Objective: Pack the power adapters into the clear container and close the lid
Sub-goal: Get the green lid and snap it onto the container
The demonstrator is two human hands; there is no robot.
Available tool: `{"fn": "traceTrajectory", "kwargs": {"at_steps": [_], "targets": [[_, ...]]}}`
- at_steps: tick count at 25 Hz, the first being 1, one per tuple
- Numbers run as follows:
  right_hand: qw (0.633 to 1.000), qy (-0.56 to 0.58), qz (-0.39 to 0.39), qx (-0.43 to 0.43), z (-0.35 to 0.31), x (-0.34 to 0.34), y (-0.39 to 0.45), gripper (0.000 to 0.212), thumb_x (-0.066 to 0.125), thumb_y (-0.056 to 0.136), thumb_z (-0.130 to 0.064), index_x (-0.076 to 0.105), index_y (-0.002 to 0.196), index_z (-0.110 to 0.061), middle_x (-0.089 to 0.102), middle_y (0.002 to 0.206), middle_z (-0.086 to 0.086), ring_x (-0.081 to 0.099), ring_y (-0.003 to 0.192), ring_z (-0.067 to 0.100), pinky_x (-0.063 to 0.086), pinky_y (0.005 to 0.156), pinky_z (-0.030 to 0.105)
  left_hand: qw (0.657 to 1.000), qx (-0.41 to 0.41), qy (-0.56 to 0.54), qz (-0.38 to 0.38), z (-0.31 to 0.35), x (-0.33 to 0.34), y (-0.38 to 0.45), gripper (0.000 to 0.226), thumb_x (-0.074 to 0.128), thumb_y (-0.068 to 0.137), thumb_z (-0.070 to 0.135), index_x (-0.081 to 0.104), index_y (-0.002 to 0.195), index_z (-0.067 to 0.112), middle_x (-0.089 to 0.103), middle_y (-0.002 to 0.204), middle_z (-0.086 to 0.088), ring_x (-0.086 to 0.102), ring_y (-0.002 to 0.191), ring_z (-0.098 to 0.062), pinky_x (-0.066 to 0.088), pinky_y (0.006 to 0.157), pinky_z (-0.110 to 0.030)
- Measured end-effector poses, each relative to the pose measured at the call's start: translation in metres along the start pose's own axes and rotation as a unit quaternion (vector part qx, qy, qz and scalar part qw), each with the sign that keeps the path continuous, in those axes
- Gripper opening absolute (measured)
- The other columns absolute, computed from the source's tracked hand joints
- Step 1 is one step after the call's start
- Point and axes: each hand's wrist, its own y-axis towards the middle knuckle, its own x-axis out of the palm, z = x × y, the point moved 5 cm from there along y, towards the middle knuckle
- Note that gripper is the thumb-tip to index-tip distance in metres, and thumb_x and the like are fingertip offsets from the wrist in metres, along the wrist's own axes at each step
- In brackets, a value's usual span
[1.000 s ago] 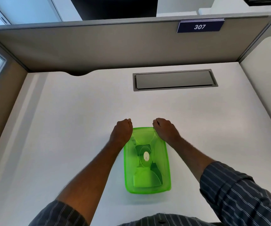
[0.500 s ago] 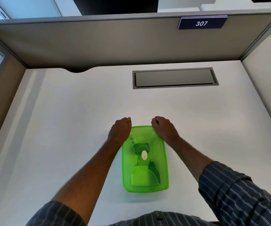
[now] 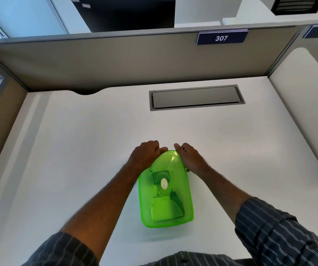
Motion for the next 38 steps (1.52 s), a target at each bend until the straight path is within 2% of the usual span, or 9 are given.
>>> {"fn": "traceTrajectory", "kwargs": {"at_steps": [5, 10, 15, 19, 23, 27, 31, 34, 38], "targets": [[0.997, 0.063, -0.041, 0.009, 0.041, 0.000, -0.037, 0.061, 0.045, 0.092, -0.069, 0.052, 0.085, -0.009, 0.053, 0.068, 0.004, 0.053, 0.049, 0.019, 0.046, 0.045, 0.030, 0.998, -0.062, -0.033, 0.006, -0.019, -0.006, -0.013, 0.050, 0.044, 0.096, 0.067, 0.049, 0.079, 0.021, 0.057, 0.077, 0.002, 0.061, 0.086, -0.029, 0.045, 0.072, -0.039], [0.995, 0.098, -0.028, 0.014, 0.070, -0.004, -0.070, 0.052, 0.045, 0.099, -0.060, 0.051, 0.072, -0.017, 0.049, 0.058, -0.001, 0.051, 0.050, 0.020, 0.044, 0.048, 0.031, 0.992, -0.111, -0.050, 0.037, -0.041, -0.009, -0.042, 0.053, 0.037, 0.099, 0.068, 0.043, 0.078, 0.020, 0.058, 0.078, -0.004, 0.062, 0.083, -0.034, 0.047, 0.072, -0.040], [0.989, 0.139, 0.000, 0.050, 0.088, -0.014, -0.086, 0.057, 0.038, 0.103, -0.057, 0.054, 0.078, -0.009, 0.053, 0.063, 0.008, 0.055, 0.051, 0.023, 0.043, 0.043, 0.028, 0.982, -0.169, -0.076, 0.043, -0.059, -0.001, -0.077, 0.050, 0.030, 0.101, 0.066, 0.046, 0.089, 0.020, 0.068, 0.096, -0.018, 0.066, 0.093, -0.041, 0.054, 0.083, -0.045], [0.980, 0.192, -0.004, 0.059, 0.091, -0.020, -0.091, 0.052, 0.039, 0.105, -0.052, 0.054, 0.080, -0.009, 0.053, 0.067, 0.006, 0.053, 0.053, 0.024, 0.042, 0.044, 0.026, 0.970, -0.194, -0.132, 0.057, -0.063, 0.006, -0.106, 0.046, 0.029, 0.103, 0.062, 0.045, 0.089, 0.021, 0.068, 0.096, -0.019, 0.065, 0.091, -0.040, 0.055, 0.085, -0.048], [0.984, 0.176, -0.011, 0.030, 0.088, -0.022, -0.092, 0.049, 0.049, 0.104, -0.045, 0.050, 0.089, 0.001, 0.054, 0.068, 0.006, 0.059, 0.056, 0.024, 0.047, 0.045, 0.031, 0.950, -0.214, -0.218, 0.064, -0.056, 0.015, -0.130, 0.042, 0.033, 0.105, 0.055, 0.045, 0.087, 0.018, 0.063, 0.083, -0.014, 0.067, 0.077, -0.036, 0.061, 0.069, -0.054], [0.989, 0.147, 0.017, 0.009, 0.083, -0.029, -0.090, 0.037, 0.056, 0.102, -0.036, 0.052, 0.091, -0.001, 0.054, 0.071, 0.008, 0.058, 0.063, 0.020, 0.051, 0.050, 0.035, 0.933, -0.221, -0.276, 0.067, -0.044, 0.021, -0.148, 0.039, 0.036, 0.108, 0.047, 0.047, 0.089, 0.015, 0.061, 0.083, -0.013, 0.069, 0.067, -0.031, 0.059, 0.044, -0.043], [0.989, 0.141, 0.039, -0.015, 0.083, -0.028, -0.092, 0.033, 0.066, 0.097, -0.031, 0.050, 0.090, -0.003, 0.047, 0.074, 0.001, 0.044, 0.067, 0.015, 0.039, 0.061, 0.032, 0.915, -0.234, -0.321, 0.068, -0.042, 0.029, -0.159, 0.039, 0.037, 0.107, 0.048, 0.051, 0.090, 0.016, 0.062, 0.086, -0.012, 0.071, 0.070, -0.032, 0.061, 0.048, -0.051], [0.981, 0.191, 0.015, 0.011, 0.084, -0.017, -0.094, 0.030, 0.064, 0.097, -0.038, 0.049, 0.099, -0.012, 0.060, 0.085, 0.005, 0.054, 0.072, 0.013, 0.044, 0.064, 0.029, 0.909, -0.241, -0.332, 0.076, -0.042, 0.030, -0.160, 0.040, 0.038, 0.106, 0.049, 0.053, 0.089, 0.016, 0.061, 0.085, -0.011, 0.071, 0.071, -0.034, 0.061, 0.050, -0.056], [0.975, 0.220, 0.010, 0.027, 0.079, -0.004, -0.097, 0.026, 0.057, 0.099, -0.044, 0.048, 0.111, -0.023, 0.072, 0.105, 0.012, 0.067, 0.086, 0.015, 0.054, 0.075, 0.037, 0.908, -0.238, -0.336, 0.083, -0.045, 0.030, -0.159, 0.041, 0.040, 0.107, 0.047, 0.052, 0.085, 0.014, 0.059, 0.077, -0.010, 0.069, 0.060, -0.031, 0.060, 0.050, -0.056]]}}
